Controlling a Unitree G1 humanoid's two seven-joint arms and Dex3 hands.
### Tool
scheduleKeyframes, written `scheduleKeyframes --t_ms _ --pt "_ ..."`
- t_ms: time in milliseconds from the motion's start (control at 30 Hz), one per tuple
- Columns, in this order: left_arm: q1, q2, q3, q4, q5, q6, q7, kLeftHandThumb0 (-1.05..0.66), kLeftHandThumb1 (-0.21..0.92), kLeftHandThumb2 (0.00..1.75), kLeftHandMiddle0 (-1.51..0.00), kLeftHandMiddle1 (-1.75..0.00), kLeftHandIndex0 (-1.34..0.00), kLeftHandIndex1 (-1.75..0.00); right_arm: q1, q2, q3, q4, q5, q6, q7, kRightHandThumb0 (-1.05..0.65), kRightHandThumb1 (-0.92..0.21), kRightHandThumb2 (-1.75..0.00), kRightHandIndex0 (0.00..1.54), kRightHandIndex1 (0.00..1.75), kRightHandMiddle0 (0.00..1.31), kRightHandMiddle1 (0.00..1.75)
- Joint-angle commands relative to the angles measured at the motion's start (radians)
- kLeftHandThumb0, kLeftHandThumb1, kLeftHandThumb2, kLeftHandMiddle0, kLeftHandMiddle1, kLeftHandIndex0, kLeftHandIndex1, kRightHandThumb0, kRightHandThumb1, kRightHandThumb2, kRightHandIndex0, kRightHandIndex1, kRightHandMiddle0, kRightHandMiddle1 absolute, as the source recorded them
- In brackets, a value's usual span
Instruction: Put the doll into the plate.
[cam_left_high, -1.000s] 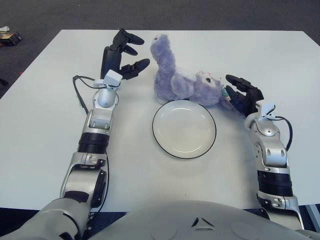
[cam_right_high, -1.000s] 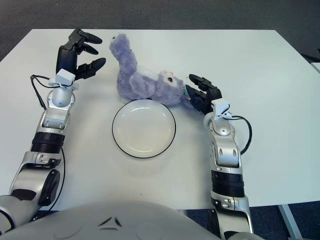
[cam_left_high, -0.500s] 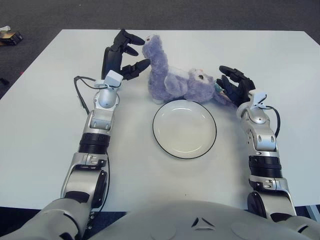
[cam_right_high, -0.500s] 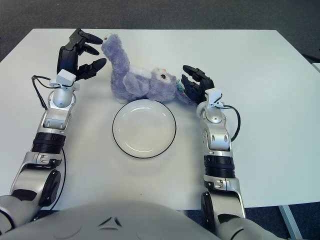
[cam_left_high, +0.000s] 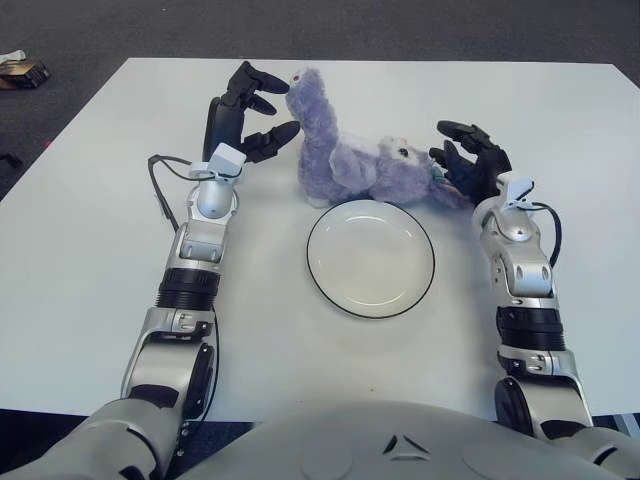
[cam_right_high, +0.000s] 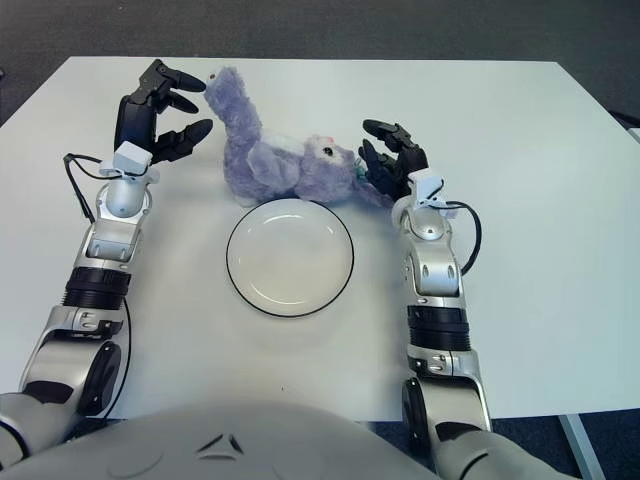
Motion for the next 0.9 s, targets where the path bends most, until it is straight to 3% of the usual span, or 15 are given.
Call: scheduleKeyframes --t_ms 0,367,467,533,700,867 --pt "0.002 0.004 0.0 0.011 -0.004 -0.012 -0.005 -0.01 0.89 0.26 -0.53 -1.47 -0.49 -1.2 0.017 -0.011 -0.005 -0.013 -0.001 0.0 0.002 -0.51 -0.92 -0.61 0.71 0.01 0.33 0.59" --pt "0.0 0.007 0.002 0.011 -0.011 -0.011 -0.012 -0.01 0.89 0.27 -0.54 -1.47 -0.49 -1.2 0.018 -0.057 0.017 -0.042 -0.054 -0.051 0.018 -0.51 -0.92 -0.6 0.7 0.0 0.32 0.6" --pt "-0.001 0.007 0.002 0.013 -0.013 -0.011 -0.015 -0.01 0.89 0.27 -0.54 -1.47 -0.49 -1.2 0.012 -0.147 0.078 -0.08 -0.209 -0.154 0.0 -0.5 -0.92 -0.54 0.7 0.0 0.31 0.6" --pt "-0.002 0.008 0.003 0.015 -0.014 -0.012 -0.017 -0.01 0.89 0.27 -0.54 -1.47 -0.49 -1.2 0.003 -0.193 0.109 -0.115 -0.291 -0.169 0.006 -0.5 -0.92 -0.49 0.69 0.0 0.3 0.6" --pt "-0.004 0.007 0.002 0.02 -0.015 -0.014 -0.018 -0.01 0.88 0.27 -0.54 -1.47 -0.49 -1.2 -0.021 -0.255 0.141 -0.195 -0.37 -0.125 0.073 -0.51 -0.92 -0.39 0.62 0.0 0.28 0.6" --pt "-0.005 0.004 0.0 0.022 -0.014 -0.013 -0.017 -0.01 0.88 0.27 -0.53 -1.48 -0.49 -1.2 -0.05 -0.322 0.154 -0.247 -0.376 -0.099 0.183 -0.52 -0.92 -0.33 0.53 0.0 0.26 0.59"
